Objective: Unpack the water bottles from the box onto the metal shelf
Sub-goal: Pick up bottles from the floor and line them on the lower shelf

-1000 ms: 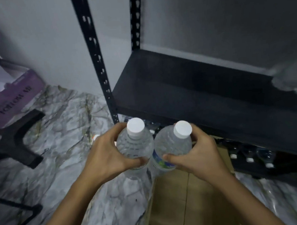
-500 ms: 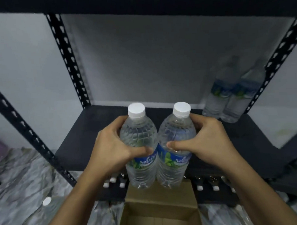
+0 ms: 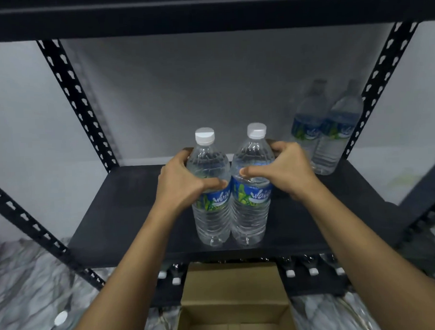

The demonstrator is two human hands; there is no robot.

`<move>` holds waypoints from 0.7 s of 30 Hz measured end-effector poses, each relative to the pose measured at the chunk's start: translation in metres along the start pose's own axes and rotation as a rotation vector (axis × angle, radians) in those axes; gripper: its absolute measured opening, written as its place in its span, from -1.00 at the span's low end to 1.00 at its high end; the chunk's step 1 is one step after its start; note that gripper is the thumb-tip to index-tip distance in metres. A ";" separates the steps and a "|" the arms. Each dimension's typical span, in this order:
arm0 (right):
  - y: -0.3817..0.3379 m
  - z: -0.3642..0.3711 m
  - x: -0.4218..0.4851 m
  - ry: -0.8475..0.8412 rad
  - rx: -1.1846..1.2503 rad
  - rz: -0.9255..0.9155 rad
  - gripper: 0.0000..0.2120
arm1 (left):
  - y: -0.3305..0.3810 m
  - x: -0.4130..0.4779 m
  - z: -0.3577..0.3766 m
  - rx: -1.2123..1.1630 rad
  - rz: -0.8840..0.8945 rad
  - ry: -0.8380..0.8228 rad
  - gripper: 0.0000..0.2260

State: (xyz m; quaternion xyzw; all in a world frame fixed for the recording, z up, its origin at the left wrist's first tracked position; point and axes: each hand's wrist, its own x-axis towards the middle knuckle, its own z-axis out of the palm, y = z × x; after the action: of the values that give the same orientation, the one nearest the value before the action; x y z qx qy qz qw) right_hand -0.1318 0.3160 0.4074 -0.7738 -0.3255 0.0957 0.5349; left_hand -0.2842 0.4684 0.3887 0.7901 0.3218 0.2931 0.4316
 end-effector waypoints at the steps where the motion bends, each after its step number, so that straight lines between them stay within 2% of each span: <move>1: 0.001 0.001 0.003 0.002 -0.004 0.000 -0.62 | -0.001 0.004 0.000 -0.002 -0.004 -0.001 -0.40; 8: 0.002 0.004 0.007 -0.051 -0.015 -0.020 -0.60 | -0.009 0.009 0.002 -0.010 -0.030 -0.004 -0.36; 11: 0.007 0.002 0.002 -0.058 -0.017 -0.022 -0.51 | -0.011 0.009 0.004 0.009 -0.009 -0.025 -0.33; 17: 0.016 0.003 -0.010 -0.040 0.023 -0.082 -0.44 | -0.013 0.003 0.004 0.082 0.036 -0.058 -0.28; 21: 0.036 0.010 -0.024 -0.025 0.110 -0.121 -0.29 | -0.030 -0.010 0.006 -0.084 0.085 -0.078 -0.24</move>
State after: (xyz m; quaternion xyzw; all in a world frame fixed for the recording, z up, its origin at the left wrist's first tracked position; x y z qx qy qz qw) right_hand -0.1404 0.3012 0.3670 -0.7210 -0.3726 0.0907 0.5772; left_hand -0.2937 0.4707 0.3584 0.7952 0.2584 0.2932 0.4636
